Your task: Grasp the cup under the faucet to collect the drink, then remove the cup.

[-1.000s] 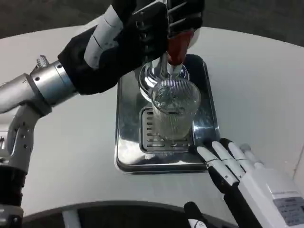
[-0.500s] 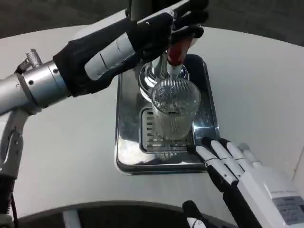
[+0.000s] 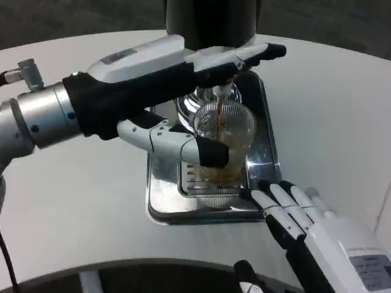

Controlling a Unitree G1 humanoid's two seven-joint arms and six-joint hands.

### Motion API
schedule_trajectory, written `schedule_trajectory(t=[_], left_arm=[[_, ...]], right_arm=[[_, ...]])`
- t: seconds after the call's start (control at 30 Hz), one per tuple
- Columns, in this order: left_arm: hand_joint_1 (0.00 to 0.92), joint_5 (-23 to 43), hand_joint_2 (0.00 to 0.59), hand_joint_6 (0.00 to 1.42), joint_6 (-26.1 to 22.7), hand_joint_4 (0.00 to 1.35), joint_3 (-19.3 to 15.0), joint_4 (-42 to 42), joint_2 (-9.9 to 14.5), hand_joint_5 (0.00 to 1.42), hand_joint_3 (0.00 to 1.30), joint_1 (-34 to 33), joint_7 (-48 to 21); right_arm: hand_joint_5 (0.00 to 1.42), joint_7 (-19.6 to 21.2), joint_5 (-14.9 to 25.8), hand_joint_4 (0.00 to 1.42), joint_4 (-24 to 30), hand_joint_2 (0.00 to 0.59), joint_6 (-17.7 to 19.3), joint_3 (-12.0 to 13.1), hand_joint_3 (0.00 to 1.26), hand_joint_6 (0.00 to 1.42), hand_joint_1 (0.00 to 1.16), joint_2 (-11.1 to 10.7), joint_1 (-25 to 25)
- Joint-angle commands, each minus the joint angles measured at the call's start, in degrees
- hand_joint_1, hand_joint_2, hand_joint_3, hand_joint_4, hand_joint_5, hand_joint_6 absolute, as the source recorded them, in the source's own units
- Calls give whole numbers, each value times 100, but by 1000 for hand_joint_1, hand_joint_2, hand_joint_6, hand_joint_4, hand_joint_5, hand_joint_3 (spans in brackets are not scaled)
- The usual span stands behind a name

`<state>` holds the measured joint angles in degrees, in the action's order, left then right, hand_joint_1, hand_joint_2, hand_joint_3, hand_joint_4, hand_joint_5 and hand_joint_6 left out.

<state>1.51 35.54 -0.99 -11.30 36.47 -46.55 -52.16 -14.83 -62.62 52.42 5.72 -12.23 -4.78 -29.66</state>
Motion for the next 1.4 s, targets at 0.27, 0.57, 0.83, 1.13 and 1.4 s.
schedule_trajectory(t=[0.27, 0.57, 0.83, 1.13, 1.4], left_arm=[[0, -173, 80, 3, 357, 0, 182, 180, 331, 45, 0, 283, 323], [0, -150, 79, 5, 341, 0, 272, 280, 396, 45, 0, 358, 437], [0, -159, 79, 5, 262, 0, 310, 356, 381, 45, 0, 371, 536], [0, -165, 79, 5, 188, 0, 302, 438, 428, 45, 0, 423, 600], [0, -138, 79, 5, 154, 0, 287, 475, 475, 44, 0, 481, 610]], right_arm=[[55, 135, 417, 80, -88, 446, -233, 73, 134, 52, 448, 157, -146], [43, 89, 801, 68, -70, 415, -687, 217, 128, 0, 468, 373, -148], [1, 166, 936, 1, -619, 350, -1242, 195, 36, 1, 485, 692, 683], [0, 346, 1111, 0, -1290, 282, -1727, 197, 0, 2, 551, 820, 1664], [0, 684, 1910, 0, -1987, 244, -1587, 372, 0, 2, 602, 597, 2166]])
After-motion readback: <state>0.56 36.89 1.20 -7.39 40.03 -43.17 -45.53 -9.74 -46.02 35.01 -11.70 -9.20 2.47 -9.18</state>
